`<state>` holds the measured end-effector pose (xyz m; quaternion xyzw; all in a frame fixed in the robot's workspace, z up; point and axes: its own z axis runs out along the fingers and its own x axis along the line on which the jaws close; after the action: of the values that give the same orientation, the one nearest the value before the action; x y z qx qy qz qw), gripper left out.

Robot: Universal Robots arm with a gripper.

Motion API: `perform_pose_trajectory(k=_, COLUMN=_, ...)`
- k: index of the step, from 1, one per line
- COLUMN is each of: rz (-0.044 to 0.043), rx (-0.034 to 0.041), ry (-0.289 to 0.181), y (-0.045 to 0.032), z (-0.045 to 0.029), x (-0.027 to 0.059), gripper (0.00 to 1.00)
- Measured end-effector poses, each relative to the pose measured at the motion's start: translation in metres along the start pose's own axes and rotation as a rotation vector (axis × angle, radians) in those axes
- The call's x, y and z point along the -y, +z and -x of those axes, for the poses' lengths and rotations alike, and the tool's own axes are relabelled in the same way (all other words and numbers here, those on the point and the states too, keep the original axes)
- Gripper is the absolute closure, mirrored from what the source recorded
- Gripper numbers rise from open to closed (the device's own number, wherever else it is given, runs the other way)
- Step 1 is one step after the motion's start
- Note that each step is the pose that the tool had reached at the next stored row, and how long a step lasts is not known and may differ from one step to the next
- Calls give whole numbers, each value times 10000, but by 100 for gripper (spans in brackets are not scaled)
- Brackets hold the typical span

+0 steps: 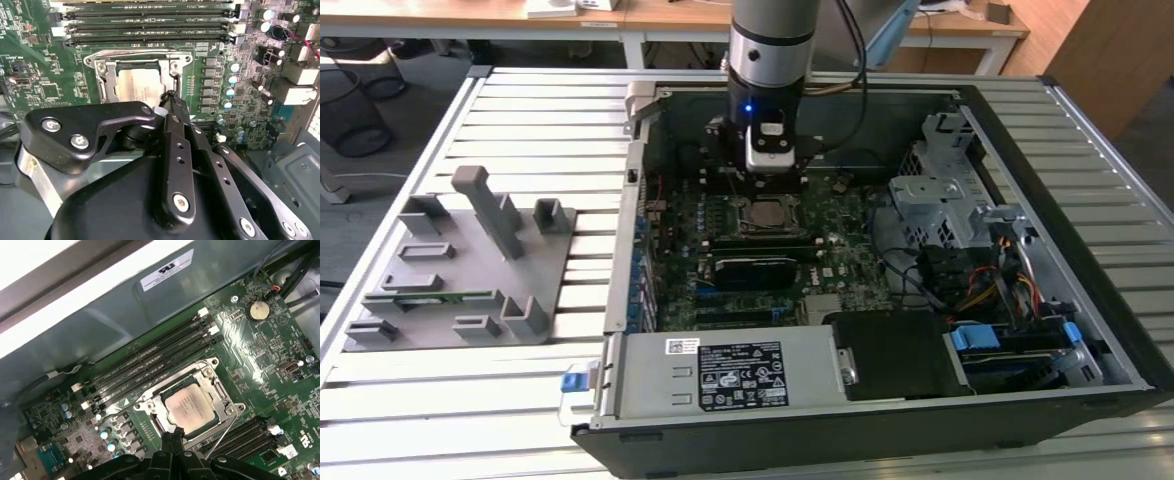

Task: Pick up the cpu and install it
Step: 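Install the first cpu locking lever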

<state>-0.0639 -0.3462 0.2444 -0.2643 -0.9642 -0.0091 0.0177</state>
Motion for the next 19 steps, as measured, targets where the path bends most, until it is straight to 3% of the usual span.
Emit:
perform_pose_trajectory(k=5, rz=-31, rx=-2, ry=-887, y=0, z=0, x=1, gripper=89)
perform_pose_trajectory(k=8, rz=-29, rx=35, ry=-1386, y=1, z=0, x=1, gripper=89)
perform_pose_trajectory(k=15, rz=-1, rx=129, ry=-1999, y=3, z=1, x=3, gripper=89)
perform_pose_trajectory(k=17, rz=32, rx=210, ry=-2109, y=2, z=1, x=4, gripper=89)
perform_pose_trajectory(k=19, rz=114, rx=391, ry=-2189, y=2, z=1, x=4, gripper=89)
